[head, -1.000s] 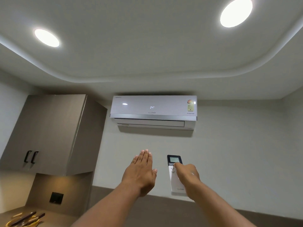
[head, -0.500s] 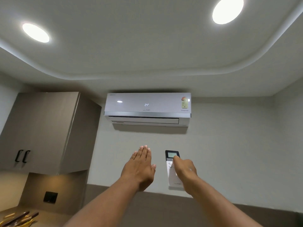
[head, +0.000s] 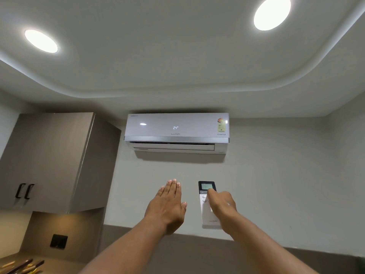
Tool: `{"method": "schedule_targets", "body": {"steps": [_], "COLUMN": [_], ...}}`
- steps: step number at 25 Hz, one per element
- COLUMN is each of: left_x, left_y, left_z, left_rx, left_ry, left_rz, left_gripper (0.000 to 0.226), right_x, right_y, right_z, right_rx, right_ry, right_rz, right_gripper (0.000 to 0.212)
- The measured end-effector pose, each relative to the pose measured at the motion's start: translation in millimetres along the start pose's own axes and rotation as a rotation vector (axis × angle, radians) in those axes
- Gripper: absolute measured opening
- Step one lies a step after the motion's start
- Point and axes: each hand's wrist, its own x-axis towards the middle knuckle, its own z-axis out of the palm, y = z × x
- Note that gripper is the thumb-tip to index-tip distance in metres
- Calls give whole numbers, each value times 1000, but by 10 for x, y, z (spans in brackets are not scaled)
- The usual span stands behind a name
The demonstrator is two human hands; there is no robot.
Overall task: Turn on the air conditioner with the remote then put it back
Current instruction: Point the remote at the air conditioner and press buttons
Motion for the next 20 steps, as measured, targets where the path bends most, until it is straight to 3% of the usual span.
{"method": "schedule_targets", "body": {"steps": [20], "left_x": [31], "left_y": [-30], "left_z": [-1], "left_rx": [-21], "left_ry": [-2], "left_rz": [10], "left_gripper": [66], "right_x": [11], "right_y": [-22], "right_z": [4], "right_rx": [-8], "right_ry": [1], "right_rz": [11], "right_gripper": [18]}}
